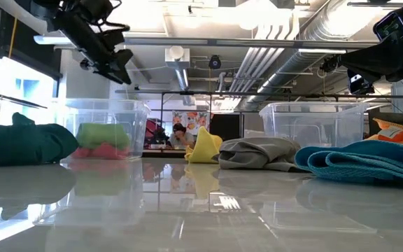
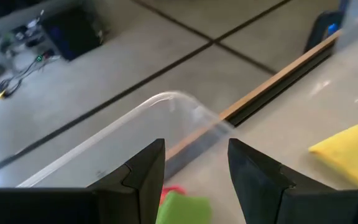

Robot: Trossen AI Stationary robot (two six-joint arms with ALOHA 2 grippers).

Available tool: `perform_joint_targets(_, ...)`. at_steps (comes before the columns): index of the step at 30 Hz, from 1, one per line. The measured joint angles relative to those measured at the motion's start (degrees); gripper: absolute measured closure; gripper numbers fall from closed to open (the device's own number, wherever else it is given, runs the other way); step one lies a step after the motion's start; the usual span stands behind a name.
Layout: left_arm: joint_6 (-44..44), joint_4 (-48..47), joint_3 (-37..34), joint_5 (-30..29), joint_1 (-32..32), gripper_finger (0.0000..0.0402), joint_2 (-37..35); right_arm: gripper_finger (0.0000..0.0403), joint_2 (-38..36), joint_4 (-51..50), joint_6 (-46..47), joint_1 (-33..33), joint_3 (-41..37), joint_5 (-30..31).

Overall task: Sort towels by color in basket
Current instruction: Put the gray microfiber cloth into the right transparent bin

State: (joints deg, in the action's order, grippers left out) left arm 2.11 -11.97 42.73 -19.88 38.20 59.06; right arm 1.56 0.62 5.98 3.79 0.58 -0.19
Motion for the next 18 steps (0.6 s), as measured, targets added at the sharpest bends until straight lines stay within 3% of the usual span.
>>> perform_joint_targets(18,0.0,21.7,-11.6,1.7,-14.5,0.0238,-1.9,0.0401,0.0,0.0,0.0,0.0,0.0,0.0)
